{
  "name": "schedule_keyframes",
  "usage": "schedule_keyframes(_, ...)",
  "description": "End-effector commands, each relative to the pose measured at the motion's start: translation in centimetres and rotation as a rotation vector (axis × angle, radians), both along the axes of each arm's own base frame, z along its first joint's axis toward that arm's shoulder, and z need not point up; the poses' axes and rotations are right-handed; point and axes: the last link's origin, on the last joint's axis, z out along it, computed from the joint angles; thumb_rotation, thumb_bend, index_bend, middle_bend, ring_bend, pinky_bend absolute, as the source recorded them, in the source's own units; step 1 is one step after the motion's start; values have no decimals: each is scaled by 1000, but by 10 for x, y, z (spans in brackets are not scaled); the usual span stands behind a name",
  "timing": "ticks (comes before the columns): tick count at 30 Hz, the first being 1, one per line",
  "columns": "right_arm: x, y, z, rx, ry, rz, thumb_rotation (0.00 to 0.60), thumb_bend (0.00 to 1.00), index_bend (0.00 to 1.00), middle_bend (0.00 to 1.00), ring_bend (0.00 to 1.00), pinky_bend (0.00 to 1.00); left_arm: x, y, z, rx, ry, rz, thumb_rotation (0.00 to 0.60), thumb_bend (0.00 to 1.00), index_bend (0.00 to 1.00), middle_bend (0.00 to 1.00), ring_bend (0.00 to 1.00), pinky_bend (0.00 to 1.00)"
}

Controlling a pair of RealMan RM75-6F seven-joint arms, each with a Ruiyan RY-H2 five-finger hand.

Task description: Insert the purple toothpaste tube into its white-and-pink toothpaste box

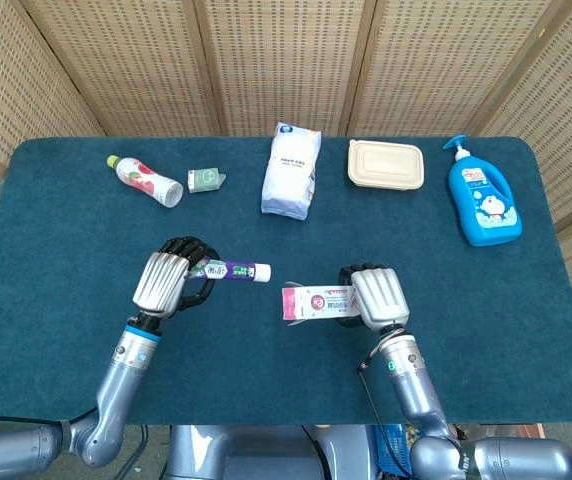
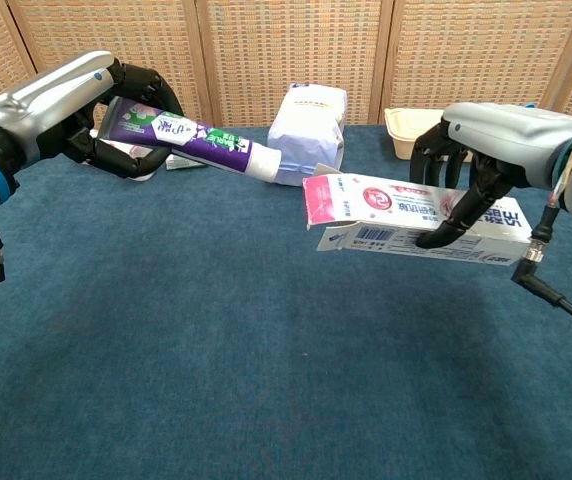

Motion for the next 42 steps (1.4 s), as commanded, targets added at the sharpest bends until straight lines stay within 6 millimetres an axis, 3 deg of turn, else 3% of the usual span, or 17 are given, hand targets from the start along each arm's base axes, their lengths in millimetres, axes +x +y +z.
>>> schedule_keyframes(1, 5, 2, 0, 7, -19, -6, 600, 134, 607, 488, 414, 468, 2, -2, -2, -11, -7, -3, 600, 549, 830, 408, 259, 251)
schedule_keyframes(14, 10, 1, 1, 18, -45, -27, 600, 135, 606, 489, 415, 470, 8, -7, -11, -79, -75, 20, 600, 549, 830, 408, 259, 251)
schedule_keyframes(24, 12, -1, 0, 19, -65, -41, 600, 135, 606, 489, 415, 471, 8, -5, 10, -44, -41, 12, 600, 551, 830, 408, 259, 251)
schedule_keyframes(42, 13, -3, 2, 13, -72, -49, 600, 136, 606, 489, 416, 473, 4, -7, 19, -47, 35, 10, 600, 549, 831, 408, 259, 252)
